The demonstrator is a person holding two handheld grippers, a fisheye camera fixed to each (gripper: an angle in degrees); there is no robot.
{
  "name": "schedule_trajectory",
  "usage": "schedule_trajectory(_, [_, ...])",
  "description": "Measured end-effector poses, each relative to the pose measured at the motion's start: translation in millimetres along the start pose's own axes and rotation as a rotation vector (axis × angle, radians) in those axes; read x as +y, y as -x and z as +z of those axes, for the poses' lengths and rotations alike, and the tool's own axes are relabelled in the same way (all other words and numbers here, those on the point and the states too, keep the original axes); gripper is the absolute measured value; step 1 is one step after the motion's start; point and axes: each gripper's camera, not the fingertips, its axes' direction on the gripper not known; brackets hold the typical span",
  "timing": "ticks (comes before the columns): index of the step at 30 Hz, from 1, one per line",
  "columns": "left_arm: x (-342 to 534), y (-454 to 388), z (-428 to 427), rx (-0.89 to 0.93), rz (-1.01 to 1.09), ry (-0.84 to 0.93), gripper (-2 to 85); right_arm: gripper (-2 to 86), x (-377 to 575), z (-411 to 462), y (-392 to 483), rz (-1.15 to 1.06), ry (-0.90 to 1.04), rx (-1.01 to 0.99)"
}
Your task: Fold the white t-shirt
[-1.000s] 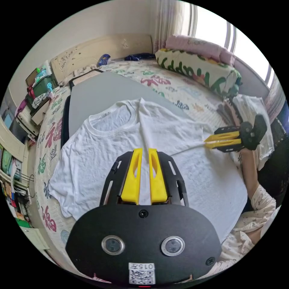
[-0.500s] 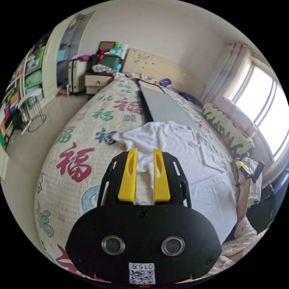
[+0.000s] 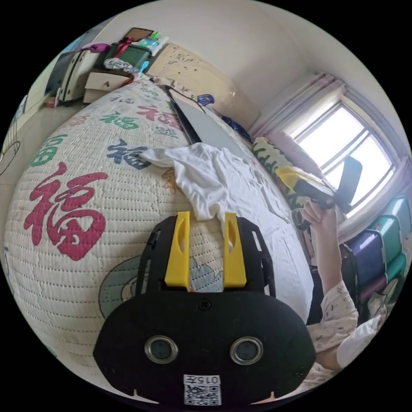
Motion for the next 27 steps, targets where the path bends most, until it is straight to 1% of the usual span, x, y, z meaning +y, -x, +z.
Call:
schedule_trajectory(1, [0, 3, -7, 0.001, -0.018, -0.01, 7.6, 6.4, -20, 37, 7, -0.014, 0.042, 0.044])
schedule_trajectory(4, [-1, 14, -19, 0.081, -0.041, -0.004, 3.4, 7.3, -58, 121, 18, -0.048, 0.124, 0.059])
schedule_trajectory(8, [4, 26, -35, 0.14, -0.077, -0.016, 1.5, 8.4, -90, 219, 6, -0.034, 0.199, 0.13])
schedule_trajectory(12, [11, 26, -43, 0.14, -0.072, -0.015, 0.8, 9.3, -98, 279, -12, -0.024, 0.277, 0.158])
schedule_trajectory(13, [14, 27, -46, 0.14, -0.072, -0.017, 0.7, 8.4, -97, 293, -19, -0.031, 0.304, 0.175])
schedule_trajectory(14, [19, 27, -48, 0.142, -0.074, -0.023, 0.5, 5.8, -95, 297, -28, -0.013, 0.301, 0.168])
schedule_trajectory(16, [28, 30, -55, 0.142, -0.086, -0.054, 0.2, 1.0, -91, 294, -52, 0.073, 0.286, 0.237])
schedule_trajectory(18, [40, 32, -64, 0.139, -0.089, -0.104, -0.2, 0.0, -84, 277, -76, 0.134, 0.262, 0.204])
schedule_trajectory(21, [59, 25, -77, 0.114, -0.038, -0.18, -0.7, -0.5, -63, 210, -112, 0.17, 0.14, 0.164])
schedule_trajectory(23, [72, 2, -82, 0.057, 0.093, -0.208, -0.8, -0.5, -28, 141, -143, 0.2, 0.031, 0.128])
schedule_trajectory(24, [75, -7, -82, 0.04, 0.135, -0.209, -0.8, -0.5, -17, 123, -151, 0.21, 0.004, 0.125])
schedule_trajectory(26, [92, -41, -77, -0.019, 0.308, -0.194, -0.8, -0.5, 37, 60, -178, 0.225, -0.087, 0.142])
schedule_trajectory(27, [97, -49, -75, -0.028, 0.347, -0.189, -0.8, -0.5, 50, 47, -183, 0.22, -0.097, 0.158])
